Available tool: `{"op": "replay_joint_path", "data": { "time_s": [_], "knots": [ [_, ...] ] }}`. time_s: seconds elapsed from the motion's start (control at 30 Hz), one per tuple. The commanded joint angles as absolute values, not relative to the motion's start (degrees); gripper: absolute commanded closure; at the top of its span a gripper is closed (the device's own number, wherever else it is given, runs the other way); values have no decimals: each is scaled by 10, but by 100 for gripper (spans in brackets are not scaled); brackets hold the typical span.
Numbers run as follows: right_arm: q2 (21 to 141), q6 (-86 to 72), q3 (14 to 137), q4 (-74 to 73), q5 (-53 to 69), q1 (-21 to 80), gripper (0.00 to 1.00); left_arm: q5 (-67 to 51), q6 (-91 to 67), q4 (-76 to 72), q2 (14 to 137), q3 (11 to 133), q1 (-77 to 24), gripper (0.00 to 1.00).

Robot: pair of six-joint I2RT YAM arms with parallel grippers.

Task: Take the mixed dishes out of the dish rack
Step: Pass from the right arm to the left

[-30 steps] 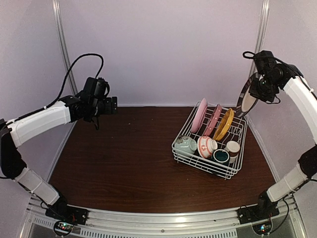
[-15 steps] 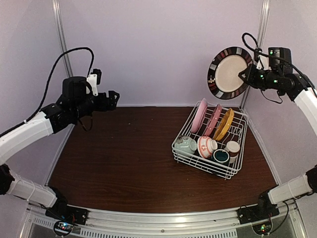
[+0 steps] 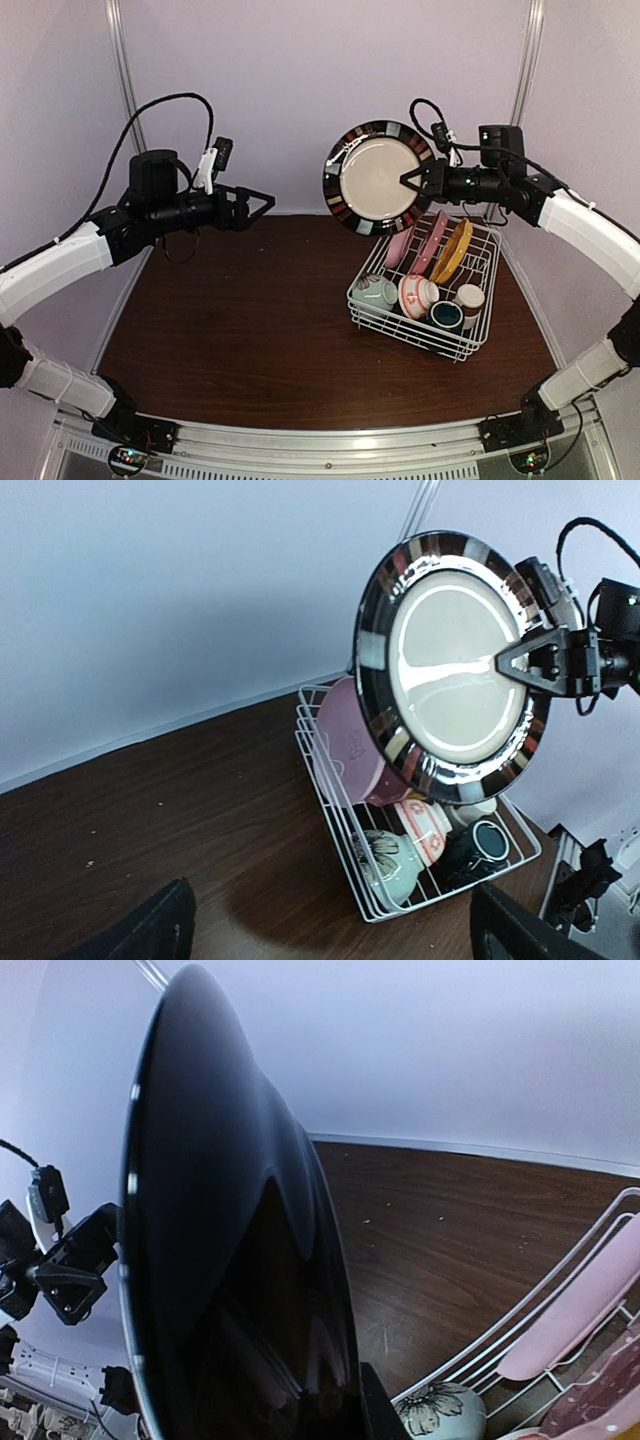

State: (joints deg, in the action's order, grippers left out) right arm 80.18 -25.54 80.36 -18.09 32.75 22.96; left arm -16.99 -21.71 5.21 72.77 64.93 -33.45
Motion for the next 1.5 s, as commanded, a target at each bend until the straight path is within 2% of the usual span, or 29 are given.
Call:
{"op": "replay_joint_path", "data": {
  "time_s": [0.0,0.37,0.53,0.9,1.03,1.17,1.3,1.37,1.47],
  "knots": [
    [797,-292,789,5,416,262,100,-274,-267,4,747,643,-337,3],
    [841,-331,775,80,500,299,100,-286,-296,-14,786,657,-352,21],
    [853,-325,776,75,510,308,100,-305,-301,-24,805,668,-363,35],
    [865,-315,778,67,509,309,100,-331,-342,-87,821,654,-366,76],
    [868,-313,778,63,507,309,99,-333,-356,-106,822,644,-366,86],
    [868,-316,775,61,503,304,93,-333,-367,-119,823,638,-366,100],
    [865,-335,765,75,501,295,87,-332,-383,-141,821,633,-366,100],
    [864,-341,762,78,499,289,80,-332,-390,-150,821,632,-366,100],
    [862,-357,753,90,497,279,60,-335,-400,-160,822,631,-366,100]
  ]
}}
